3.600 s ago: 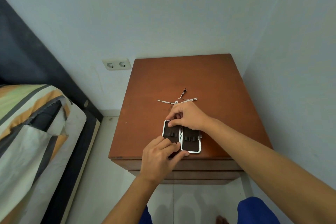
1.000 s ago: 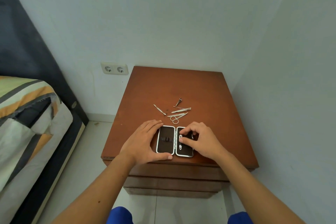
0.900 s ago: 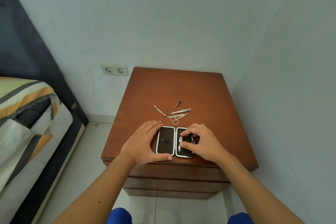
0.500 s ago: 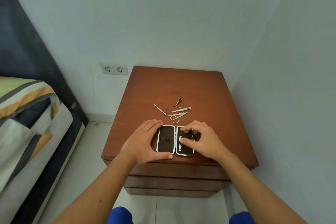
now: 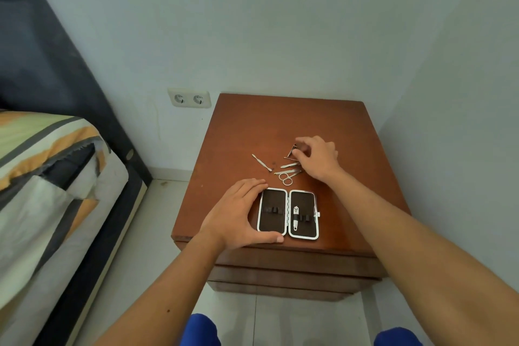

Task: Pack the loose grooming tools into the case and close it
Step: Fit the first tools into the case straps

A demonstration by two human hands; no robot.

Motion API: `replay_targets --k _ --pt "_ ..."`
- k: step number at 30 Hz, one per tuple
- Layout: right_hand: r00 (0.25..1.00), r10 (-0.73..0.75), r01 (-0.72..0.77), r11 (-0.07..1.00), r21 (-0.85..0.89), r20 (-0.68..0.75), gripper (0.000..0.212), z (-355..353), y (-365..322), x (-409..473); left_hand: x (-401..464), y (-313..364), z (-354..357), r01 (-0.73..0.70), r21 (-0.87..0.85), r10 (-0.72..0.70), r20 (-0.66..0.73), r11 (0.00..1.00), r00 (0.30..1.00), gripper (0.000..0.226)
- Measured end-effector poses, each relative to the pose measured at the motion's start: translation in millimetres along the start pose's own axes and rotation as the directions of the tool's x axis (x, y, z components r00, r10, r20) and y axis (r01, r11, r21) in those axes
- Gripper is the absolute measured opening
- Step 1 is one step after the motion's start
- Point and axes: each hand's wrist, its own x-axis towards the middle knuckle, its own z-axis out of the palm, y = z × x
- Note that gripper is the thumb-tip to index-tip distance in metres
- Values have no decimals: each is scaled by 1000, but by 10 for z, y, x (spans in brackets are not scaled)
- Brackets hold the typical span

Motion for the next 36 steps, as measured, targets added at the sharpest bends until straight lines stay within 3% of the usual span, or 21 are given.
replay_targets --k 4,10,15,19,24,30,36 --pt "998 27 -27 1000 8 52 33 59 12 118 13 -14 5 -14 -1 14 -9 1000 1000 124" --pt "999 -42 43 994 103 -10 15 66 78 98 32 -20 14 -25 12 25 -18 1000 1000 125" --pt "994 -100 97 993 70 39 23 51 106 138 15 -18 19 -31 23 31 -38 999 999 123" --pt "991 -122 120 992 35 62 9 -29 78 143 9 -17 21 -29 26 31 -44 999 999 122" --pt "993 -119 117 966 229 -5 8 -191 91 2 20 -22 20 -26 27 27 -33 999 999 122" --pt "983 -115 6 802 598 144 12 -366 173 -379 20 -22 20 -27 27 28 -44 999 999 122" --pt "958 -116 -55 825 563 263 15 -419 410 -711 13 -25 40 -18 33 19 -45 999 999 123"
